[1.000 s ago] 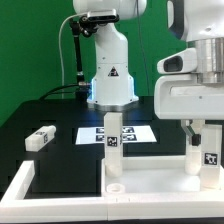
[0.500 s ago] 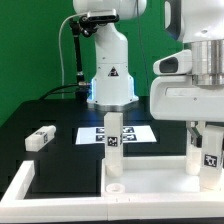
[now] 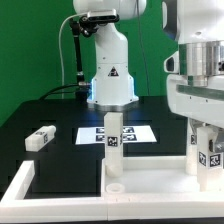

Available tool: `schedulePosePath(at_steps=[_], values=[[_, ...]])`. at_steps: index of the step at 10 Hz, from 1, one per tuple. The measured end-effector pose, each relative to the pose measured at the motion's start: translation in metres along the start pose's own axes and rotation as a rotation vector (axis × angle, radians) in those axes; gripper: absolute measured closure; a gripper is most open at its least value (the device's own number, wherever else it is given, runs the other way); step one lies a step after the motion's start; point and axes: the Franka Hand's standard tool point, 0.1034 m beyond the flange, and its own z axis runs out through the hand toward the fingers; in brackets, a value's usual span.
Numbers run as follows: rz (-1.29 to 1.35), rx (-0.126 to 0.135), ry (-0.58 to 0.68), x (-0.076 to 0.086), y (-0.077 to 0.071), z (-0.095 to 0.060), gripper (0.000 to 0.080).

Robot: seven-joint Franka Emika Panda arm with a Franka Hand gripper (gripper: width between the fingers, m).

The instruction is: Assemble desk

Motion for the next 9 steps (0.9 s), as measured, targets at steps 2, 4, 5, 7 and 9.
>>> schedulePosePath(at_steps=[2, 4, 5, 7, 9], values=[[0.144, -0.003, -0.044, 0.0030, -0.0001, 0.0002, 0.0499], [0.247, -0.006, -0.056, 0.0032, 0.0000, 0.0004, 0.0499], [0.225, -0.003, -0.055, 0.0034, -0.0004, 0.0004, 0.0491], [0.083, 0.006, -0.058, 0.0025, -0.0011, 0.0009, 0.0254], [-0.130, 0.025, -0.080, -0.0042, 0.0002, 0.0010, 0.0172]])
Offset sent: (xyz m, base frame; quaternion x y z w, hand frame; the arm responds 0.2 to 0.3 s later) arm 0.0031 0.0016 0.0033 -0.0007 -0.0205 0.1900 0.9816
